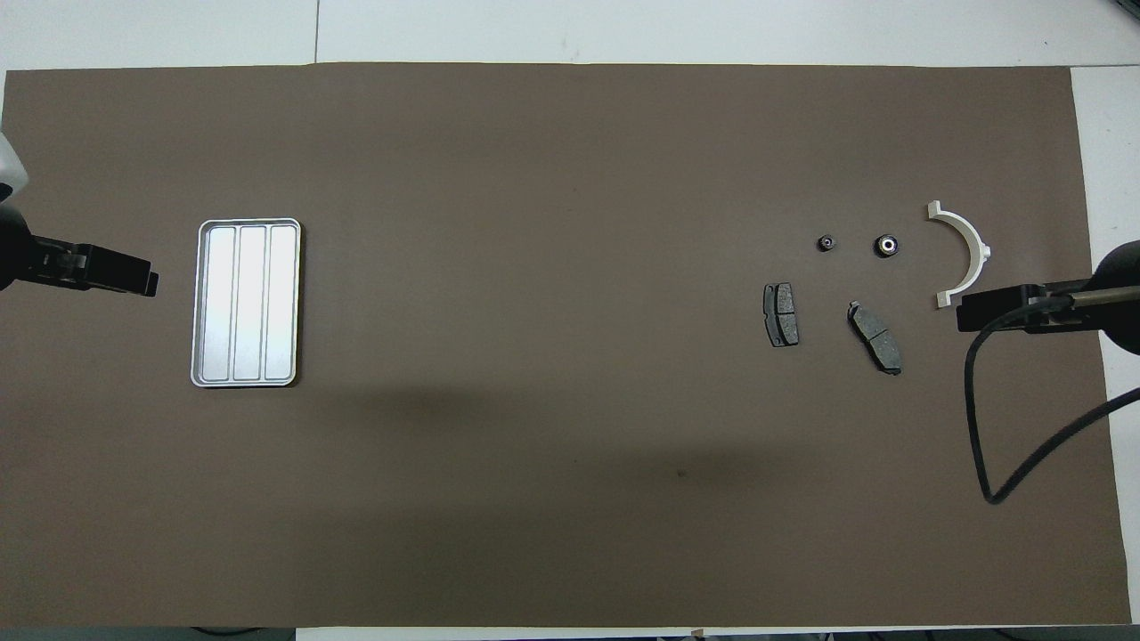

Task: Pick bearing gear from pile to tray

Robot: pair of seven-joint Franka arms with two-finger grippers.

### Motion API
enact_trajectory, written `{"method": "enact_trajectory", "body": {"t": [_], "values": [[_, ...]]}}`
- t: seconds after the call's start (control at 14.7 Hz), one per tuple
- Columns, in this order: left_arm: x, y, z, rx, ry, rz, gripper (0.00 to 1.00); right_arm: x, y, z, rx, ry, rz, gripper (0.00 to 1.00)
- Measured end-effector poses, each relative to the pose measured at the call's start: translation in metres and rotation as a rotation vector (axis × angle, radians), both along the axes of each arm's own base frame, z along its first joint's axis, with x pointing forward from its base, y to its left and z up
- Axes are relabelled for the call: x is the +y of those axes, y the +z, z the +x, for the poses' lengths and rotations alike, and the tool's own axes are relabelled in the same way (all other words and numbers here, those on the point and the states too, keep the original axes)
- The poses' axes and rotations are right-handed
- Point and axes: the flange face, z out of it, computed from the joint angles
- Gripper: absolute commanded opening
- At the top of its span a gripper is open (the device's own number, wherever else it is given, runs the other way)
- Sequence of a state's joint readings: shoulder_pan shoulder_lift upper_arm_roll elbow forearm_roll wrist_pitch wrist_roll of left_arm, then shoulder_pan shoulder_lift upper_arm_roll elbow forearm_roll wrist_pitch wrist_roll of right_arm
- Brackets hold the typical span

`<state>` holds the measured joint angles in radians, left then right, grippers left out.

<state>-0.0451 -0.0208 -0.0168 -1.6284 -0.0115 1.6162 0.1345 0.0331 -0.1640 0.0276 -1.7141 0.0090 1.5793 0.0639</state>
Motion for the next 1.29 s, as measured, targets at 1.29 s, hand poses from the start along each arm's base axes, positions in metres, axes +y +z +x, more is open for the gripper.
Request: {"method": "enact_trajectory", "body": {"t": [1.29], "values": [[0.0000,0.0000,0.0000,0.000,0.000,0.000,1.00,-0.0095,-0.0017,0.0001,0.008,-0.019,0.000,1.00]]}}
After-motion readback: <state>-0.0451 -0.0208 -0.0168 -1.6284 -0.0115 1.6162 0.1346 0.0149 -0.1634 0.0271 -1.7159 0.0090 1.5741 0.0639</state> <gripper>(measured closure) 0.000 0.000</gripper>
